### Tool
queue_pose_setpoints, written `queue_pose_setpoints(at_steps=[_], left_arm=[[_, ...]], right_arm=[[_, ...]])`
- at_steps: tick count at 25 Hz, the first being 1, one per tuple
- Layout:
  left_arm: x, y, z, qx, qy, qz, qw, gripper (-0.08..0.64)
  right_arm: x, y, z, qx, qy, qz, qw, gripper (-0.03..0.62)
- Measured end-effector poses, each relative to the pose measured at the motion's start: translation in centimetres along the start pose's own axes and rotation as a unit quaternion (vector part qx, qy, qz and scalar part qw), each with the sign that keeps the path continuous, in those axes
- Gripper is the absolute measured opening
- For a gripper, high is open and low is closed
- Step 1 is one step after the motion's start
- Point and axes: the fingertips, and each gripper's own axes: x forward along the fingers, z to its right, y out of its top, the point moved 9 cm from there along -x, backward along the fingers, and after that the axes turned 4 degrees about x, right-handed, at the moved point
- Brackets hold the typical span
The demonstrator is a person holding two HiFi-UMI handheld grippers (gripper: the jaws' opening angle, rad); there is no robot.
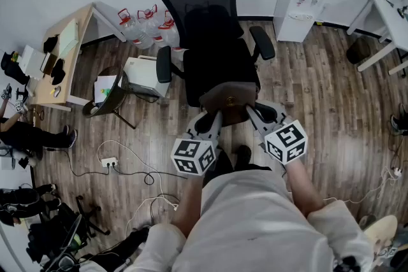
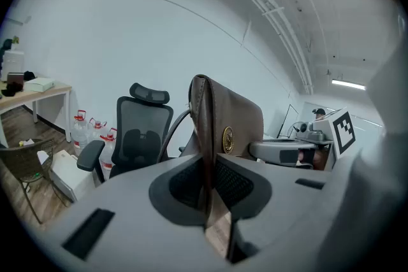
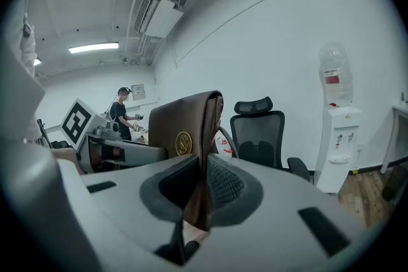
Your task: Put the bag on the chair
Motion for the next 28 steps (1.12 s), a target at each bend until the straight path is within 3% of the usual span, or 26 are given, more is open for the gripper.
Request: queue_pose_setpoints(at_steps=[28], left_arm=[[-0.6,-1.9,2.8,0.001,0.002,-0.012,0.9999,0.034]], right_arm=[[-2.7,-2.1,0.3,0.009,0.006,0.004,1.0,0.057]])
